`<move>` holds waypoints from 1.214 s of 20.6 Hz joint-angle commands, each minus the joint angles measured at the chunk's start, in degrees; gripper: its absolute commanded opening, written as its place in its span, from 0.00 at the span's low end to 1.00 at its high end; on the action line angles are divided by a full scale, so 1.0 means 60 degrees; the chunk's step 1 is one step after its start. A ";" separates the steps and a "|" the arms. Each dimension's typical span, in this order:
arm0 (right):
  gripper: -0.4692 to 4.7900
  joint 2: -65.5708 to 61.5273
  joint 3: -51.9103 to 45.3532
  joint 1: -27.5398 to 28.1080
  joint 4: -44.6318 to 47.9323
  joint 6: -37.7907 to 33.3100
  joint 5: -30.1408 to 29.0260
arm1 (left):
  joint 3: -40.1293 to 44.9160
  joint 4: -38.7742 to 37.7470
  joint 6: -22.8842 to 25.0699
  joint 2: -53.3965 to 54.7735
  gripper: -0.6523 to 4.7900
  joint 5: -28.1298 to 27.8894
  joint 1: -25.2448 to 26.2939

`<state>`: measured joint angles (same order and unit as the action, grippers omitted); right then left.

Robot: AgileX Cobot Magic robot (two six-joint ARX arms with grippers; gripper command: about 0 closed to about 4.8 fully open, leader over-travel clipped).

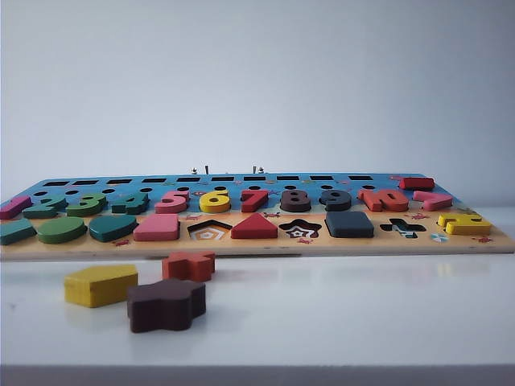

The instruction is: Insert the cube into the slot.

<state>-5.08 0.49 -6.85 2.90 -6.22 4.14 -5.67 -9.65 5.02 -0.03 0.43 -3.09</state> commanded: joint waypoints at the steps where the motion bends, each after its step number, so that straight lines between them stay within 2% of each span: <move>1: 0.08 0.0561 -0.0004 0.0033 -0.0466 -0.0036 0.0153 | 0.0270 0.0415 -0.0033 0.0011 0.15 -0.0120 0.0015; 18: 0.08 0.0823 -0.0004 0.0076 -0.0984 -0.0015 0.0240 | 0.0550 0.0419 -0.0280 0.0011 0.15 -0.0379 0.0015; 25: 0.07 0.0823 -0.0004 0.0076 -0.1300 0.0579 0.0324 | 0.0856 0.0390 -0.0310 0.0011 0.15 -0.0623 0.0015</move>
<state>-0.27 0.49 -6.48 -4.93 -3.95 5.67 -0.32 -8.32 3.36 -0.01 -3.09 -3.01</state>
